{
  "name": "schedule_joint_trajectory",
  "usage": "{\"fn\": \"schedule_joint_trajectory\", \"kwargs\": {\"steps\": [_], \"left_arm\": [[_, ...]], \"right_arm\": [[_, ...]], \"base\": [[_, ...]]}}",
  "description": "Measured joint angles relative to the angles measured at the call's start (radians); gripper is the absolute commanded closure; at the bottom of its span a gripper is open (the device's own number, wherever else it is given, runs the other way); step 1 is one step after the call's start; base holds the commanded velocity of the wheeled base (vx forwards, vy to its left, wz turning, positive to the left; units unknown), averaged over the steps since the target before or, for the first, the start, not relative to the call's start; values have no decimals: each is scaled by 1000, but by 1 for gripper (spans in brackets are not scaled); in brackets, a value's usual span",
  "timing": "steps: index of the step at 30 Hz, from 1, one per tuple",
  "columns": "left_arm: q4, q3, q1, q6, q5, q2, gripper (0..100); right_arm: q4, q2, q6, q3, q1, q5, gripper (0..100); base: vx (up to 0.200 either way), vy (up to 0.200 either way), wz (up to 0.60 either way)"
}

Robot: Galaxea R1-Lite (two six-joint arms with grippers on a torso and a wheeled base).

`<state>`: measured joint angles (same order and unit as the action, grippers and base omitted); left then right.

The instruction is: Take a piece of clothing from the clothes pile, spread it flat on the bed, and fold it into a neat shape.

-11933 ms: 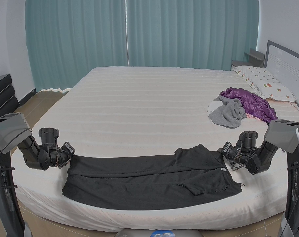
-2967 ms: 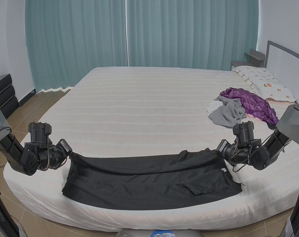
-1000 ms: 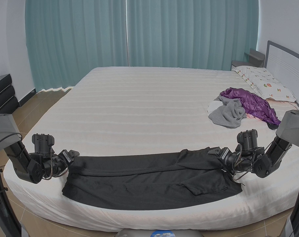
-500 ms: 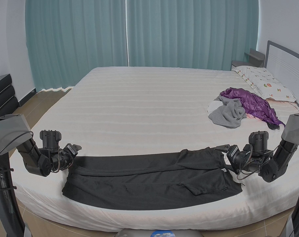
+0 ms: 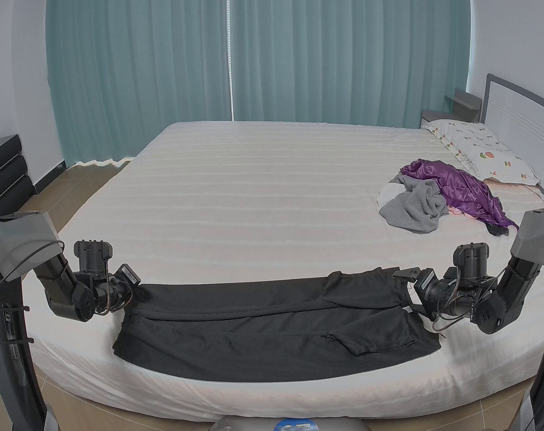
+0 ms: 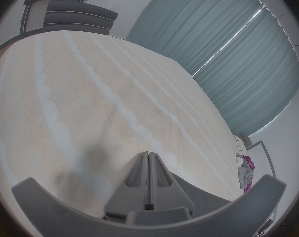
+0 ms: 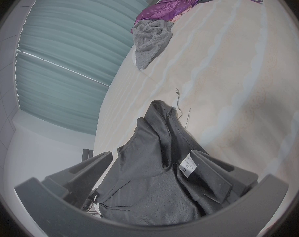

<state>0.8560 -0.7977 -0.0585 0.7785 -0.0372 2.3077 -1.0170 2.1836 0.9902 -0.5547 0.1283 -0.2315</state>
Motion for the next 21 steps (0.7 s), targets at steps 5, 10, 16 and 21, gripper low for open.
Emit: {"fn": "schedule_joint_trajectory", "kwargs": {"steps": [5, 10, 16, 21], "left_arm": [[0, 0, -1, 3, 0, 0, 0], [4, 2, -1, 20, -2, -3, 0], [8, 44, -11, 51, -11, -61, 0], [7, 146, -18, 47, -46, -168, 0]], "right_arm": [[-3, 1, -1, 8, -1, 0, 0], [-2, -3, -4, 19, -1, 1, 0], [-3, -21, -13, 43, -4, 0, 0], [-2, -30, -28, 57, -8, 0, 0]], "base": [[0, 0, 0], [0, 0, 0], [0, 0, 0], [0, 0, 0]]}}
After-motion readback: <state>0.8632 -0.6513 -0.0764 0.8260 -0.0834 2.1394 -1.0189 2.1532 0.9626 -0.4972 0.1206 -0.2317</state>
